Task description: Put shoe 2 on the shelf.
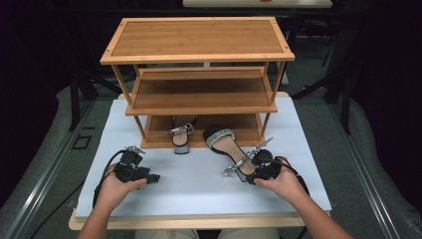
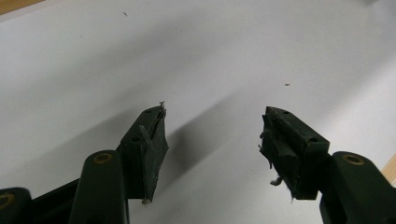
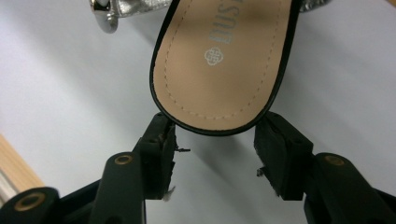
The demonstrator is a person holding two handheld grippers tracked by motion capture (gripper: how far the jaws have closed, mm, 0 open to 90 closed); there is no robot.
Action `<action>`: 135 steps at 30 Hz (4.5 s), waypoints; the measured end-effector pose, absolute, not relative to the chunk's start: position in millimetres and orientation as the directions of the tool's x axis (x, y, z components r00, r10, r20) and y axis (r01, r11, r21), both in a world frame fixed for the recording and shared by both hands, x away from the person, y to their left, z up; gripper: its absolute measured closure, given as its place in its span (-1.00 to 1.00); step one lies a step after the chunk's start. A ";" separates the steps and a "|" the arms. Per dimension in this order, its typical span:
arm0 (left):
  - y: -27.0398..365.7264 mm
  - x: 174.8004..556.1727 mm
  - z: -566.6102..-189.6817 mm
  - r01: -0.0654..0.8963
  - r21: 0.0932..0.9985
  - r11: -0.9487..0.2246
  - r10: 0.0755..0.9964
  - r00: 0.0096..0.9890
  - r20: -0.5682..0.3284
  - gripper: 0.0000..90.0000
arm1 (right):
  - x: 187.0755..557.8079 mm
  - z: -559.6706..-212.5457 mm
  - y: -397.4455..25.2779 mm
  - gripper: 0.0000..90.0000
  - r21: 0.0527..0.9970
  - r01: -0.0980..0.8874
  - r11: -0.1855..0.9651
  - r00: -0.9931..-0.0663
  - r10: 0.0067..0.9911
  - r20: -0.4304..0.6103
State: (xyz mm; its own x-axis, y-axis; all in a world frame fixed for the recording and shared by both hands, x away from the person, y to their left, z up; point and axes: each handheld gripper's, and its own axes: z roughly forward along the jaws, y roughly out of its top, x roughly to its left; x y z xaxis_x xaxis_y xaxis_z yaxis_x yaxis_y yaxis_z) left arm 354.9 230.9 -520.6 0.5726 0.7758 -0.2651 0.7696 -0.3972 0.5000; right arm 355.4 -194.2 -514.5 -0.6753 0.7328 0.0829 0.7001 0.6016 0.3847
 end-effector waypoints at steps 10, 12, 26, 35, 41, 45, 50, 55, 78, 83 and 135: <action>232.7 355.5 -520.6 0.771 0.501 -0.394 0.778 0.570 -0.266 -0.11 | 363.2 -510.8 -177.6 0.04 0.389 0.708 0.590 -0.670 0.734 0.106; 232.8 355.7 -520.6 0.771 0.500 -0.395 0.777 0.570 -0.266 -0.11 | 365.5 -507.6 -173.4 0.03 0.398 0.711 0.579 -0.663 0.740 0.108; 234.5 354.7 -518.3 0.767 0.510 -0.390 0.774 0.573 -0.269 -0.11 | 376.4 -497.3 -125.9 0.03 0.420 0.684 0.597 -0.677 0.733 0.060; 234.6 356.1 -520.3 0.770 0.504 -0.392 0.775 0.571 -0.271 -0.11 | 393.9 -494.3 -122.9 0.07 0.452 0.686 0.570 -0.669 0.739 0.084; 235.8 358.5 -523.6 0.776 0.494 -0.391 0.777 0.566 -0.274 -0.11 | 409.1 -493.0 -120.7 0.09 0.476 0.686 0.550 -0.658 0.749 0.084; 236.5 359.1 -524.2 0.778 0.496 -0.386 0.778 0.563 -0.278 -0.11 | 420.4 -494.7 -114.9 0.11 0.475 0.684 0.554 -0.652 0.756 0.056; 236.3 359.5 -525.6 0.777 0.494 -0.390 0.777 0.566 -0.276 -0.11 | 430.0 -493.7 -115.6 0.13 0.484 0.677 0.554 -0.654 0.755 0.051; 234.8 360.7 -526.7 0.778 0.489 -0.394 0.777 0.566 -0.275 -0.11 | 437.1 -495.4 -114.1 0.13 0.493 0.680 0.542 -0.648 0.760 0.058; 211.1 380.9 -525.0 0.750 0.513 -0.417 0.767 0.594 -0.245 0.06 | 430.1 -498.3 -127.9 0.18 0.509 0.676 0.534 -0.645 0.763 0.056; 199.3 396.1 -520.5 0.729 0.545 -0.414 0.761 0.606 -0.233 0.08 | 433.7 -502.7 -126.9 0.20 0.499 0.681 0.536 -0.640 0.766 0.051; 139.1 438.8 -520.3 0.700 0.568 -0.434 0.763 0.621 -0.182 0.31 | 433.9 -509.9 -93.5 0.29 0.523 0.656 0.545 -0.671 0.738 0.074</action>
